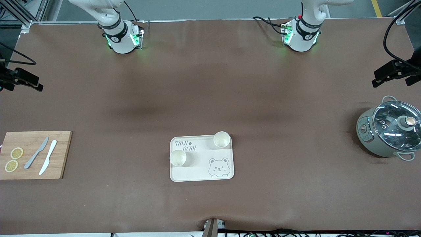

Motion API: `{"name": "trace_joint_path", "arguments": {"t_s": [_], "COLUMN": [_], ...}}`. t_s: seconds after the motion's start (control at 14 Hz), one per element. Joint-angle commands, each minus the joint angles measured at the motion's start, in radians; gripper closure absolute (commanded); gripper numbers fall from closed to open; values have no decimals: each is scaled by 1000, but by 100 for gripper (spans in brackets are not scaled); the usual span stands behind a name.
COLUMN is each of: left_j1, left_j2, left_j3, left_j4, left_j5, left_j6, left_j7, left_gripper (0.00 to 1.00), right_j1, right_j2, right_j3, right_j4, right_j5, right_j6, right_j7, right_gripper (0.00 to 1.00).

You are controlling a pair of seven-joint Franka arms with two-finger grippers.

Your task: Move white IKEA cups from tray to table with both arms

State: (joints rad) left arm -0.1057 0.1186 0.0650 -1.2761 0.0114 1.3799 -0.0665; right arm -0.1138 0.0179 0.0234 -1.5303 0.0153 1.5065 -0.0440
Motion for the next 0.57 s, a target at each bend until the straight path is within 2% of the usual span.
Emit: {"name": "trace_joint_path", "arguments": {"t_s": [0.0,0.5], "left_j1": [3,-3], "left_j2": [-5,-4], "left_j3": [-2,-8], "left_j4": [-5,-8], "left_j5": [2,6], "left_j6": [-7,-5], "left_j7": [7,10], "left_gripper": [0,0], "right_j1": [2,3], "right_j2": [14,23], "right_j3": [1,1], "right_j4": [18,16], "right_j5": [-5,-3], "right_j6": [0,0], "right_j7": [-2,-2], "right_gripper": [0,0]}}
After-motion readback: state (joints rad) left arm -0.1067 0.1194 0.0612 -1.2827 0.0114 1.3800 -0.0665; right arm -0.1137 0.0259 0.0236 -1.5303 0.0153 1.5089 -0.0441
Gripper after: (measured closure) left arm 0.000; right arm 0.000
